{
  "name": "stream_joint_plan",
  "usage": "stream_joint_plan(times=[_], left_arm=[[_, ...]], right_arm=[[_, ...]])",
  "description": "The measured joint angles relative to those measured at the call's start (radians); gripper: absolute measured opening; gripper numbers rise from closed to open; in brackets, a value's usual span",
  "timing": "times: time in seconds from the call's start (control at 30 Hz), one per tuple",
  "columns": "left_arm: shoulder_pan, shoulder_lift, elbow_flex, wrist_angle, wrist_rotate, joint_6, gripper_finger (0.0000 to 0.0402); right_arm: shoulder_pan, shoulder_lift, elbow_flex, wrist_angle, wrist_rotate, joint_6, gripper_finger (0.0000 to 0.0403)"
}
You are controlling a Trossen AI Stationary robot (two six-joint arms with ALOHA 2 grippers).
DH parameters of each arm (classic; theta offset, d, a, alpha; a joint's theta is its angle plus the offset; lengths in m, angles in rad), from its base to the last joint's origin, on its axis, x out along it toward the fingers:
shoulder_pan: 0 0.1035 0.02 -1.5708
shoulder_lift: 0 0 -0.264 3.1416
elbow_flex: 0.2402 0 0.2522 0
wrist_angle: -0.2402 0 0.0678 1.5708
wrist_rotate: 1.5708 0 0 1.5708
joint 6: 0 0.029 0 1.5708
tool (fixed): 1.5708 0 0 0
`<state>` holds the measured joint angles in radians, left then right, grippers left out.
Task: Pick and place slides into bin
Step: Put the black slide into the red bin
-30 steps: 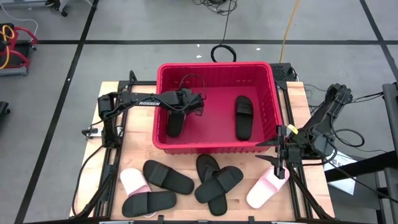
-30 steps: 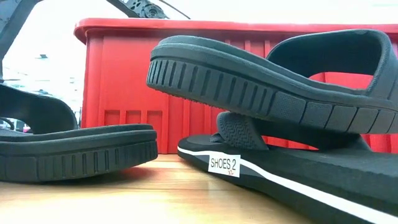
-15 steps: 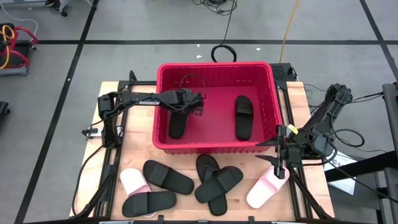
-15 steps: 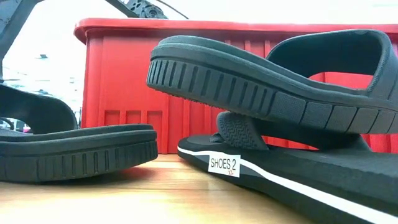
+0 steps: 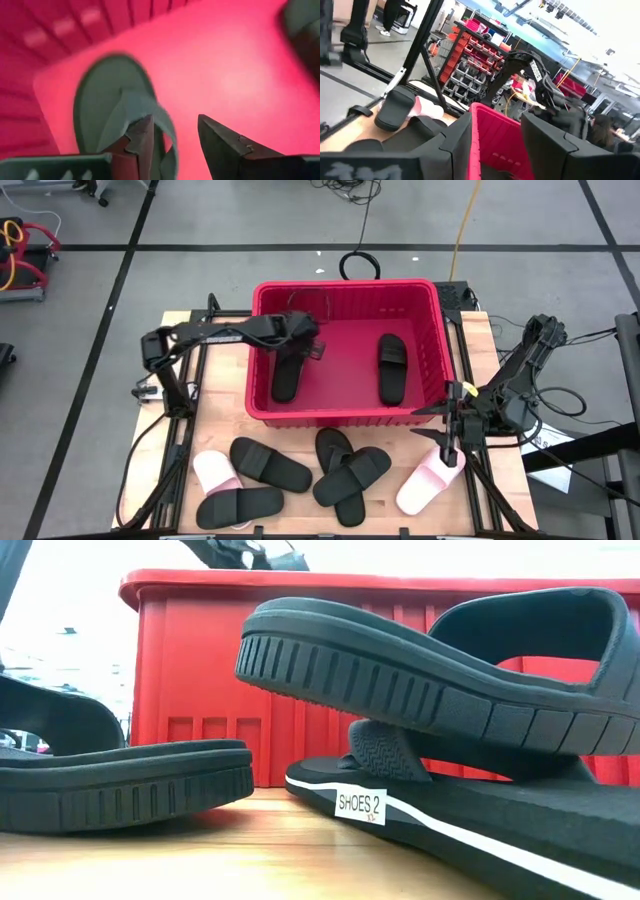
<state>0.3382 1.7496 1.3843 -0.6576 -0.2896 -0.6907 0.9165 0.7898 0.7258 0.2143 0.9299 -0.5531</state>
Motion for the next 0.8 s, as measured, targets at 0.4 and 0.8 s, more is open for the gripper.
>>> stream_joint_plan(times=[0.4,0.8], left_arm=[[-0.145,-0.314,0.001,-0.021,-0.084,0.379,0.0149],[-0.459,-0.376,0.001,-0.308,-0.235,0.143,0.0149]], right_arm=[[-0.001,-0.001,0.0,0.005,0.17,-0.043,0.016],[-0.001,-0.001,0.0,0.006,0.168,-0.036,0.016]])
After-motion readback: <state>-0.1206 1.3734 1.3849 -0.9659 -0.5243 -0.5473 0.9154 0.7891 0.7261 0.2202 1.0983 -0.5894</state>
